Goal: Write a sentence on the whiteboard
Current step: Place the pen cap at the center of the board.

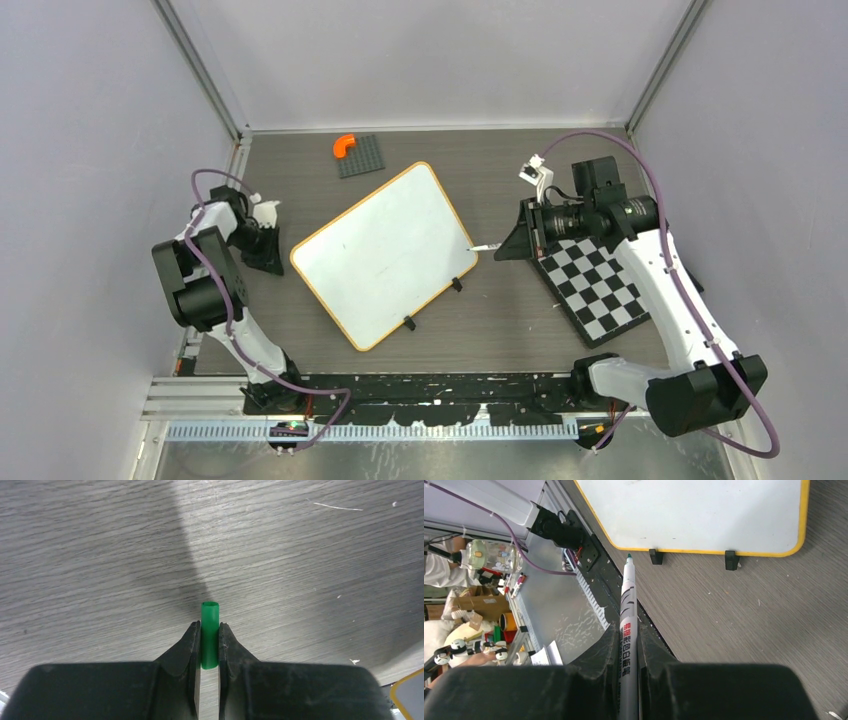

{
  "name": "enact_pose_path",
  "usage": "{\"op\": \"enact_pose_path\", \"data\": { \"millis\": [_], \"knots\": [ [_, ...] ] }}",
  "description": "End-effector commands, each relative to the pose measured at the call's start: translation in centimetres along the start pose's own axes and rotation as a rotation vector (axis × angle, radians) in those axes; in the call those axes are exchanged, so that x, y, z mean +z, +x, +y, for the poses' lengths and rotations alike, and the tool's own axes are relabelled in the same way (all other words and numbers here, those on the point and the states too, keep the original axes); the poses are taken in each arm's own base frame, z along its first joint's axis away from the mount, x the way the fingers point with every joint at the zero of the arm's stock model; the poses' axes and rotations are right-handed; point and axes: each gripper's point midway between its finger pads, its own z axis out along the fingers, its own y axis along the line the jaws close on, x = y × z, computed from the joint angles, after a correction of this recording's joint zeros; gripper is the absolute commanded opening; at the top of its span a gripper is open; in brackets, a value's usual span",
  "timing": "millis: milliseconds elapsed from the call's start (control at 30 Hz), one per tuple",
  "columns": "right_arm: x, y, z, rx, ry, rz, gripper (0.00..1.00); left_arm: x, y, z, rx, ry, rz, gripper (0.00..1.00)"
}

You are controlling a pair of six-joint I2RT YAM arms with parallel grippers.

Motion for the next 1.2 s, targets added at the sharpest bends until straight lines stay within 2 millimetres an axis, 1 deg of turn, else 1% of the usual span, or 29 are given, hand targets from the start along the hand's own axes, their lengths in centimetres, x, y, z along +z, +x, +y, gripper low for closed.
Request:
{"op": "enact_pose_path", "data": {
  "millis": [0, 133, 267, 433, 500, 600, 667, 767, 800, 933, 967, 1033, 1167],
  "knots": [
    [-0.4, 0.1, 0.5, -0.077, 0.007, -0.021, 0.0, 1.2, 0.2, 0.5, 0.023, -0.019, -0.004, 0.11],
    [-0.1, 0.0, 0.0, -0.069, 0.006, -0.006, 0.0, 2.4, 1.2, 0.3, 0.035, -0.019, 0.026, 0.13],
    [0.5, -0.1, -0.4, -0.069, 0.012, 0.01, 0.0, 2.8, 1.8, 0.3, 0.056, -0.023, 0.052, 0.18],
    [1.2, -0.4, -0.5, -0.086, 0.013, 0.025, 0.0, 2.7, 2.2, 0.0, 0.084, -0.019, 0.073, 0.26],
    [1.5, -0.5, -0.6, -0.088, 0.01, 0.036, 0.0, 2.6, 2.4, -0.2, 0.094, -0.011, 0.078, 0.31],
    [1.8, -0.7, -0.5, -0.103, 0.008, 0.044, 0.0, 2.3, 2.5, -0.5, 0.106, -0.006, 0.082, 0.35],
    [2.0, -0.9, -0.4, -0.116, 0.009, 0.047, 0.0, 2.0, 2.3, -0.7, 0.113, -0.002, 0.079, 0.39],
    [2.1, -1.2, -0.2, -0.133, 0.007, 0.05, 0.0, 1.0, 2.0, -1.4, 0.12, 0.021, 0.067, 0.48],
    [2.2, -1.3, -0.1, -0.138, 0.005, 0.051, 0.0, 0.6, 1.8, -1.6, 0.12, 0.023, 0.063, 0.49],
    [2.3, -1.5, 0.1, -0.149, -0.002, 0.054, 0.0, -1.6, 0.9, -2.5, 0.125, 0.038, 0.029, 0.59],
    [2.3, -1.5, 0.2, -0.152, -0.006, 0.055, 0.0, -2.3, 0.6, -2.7, 0.127, 0.04, 0.019, 0.6],
    [2.2, -1.5, 0.3, -0.157, -0.009, 0.054, 0.0, -4.1, -0.7, -3.1, 0.132, 0.031, -0.023, 0.68],
    [2.0, -1.5, 0.5, -0.172, -0.011, 0.054, 0.0, -7.8, -3.3, -3.7, 0.134, 0.009, -0.11, 0.72]
  ]
}}
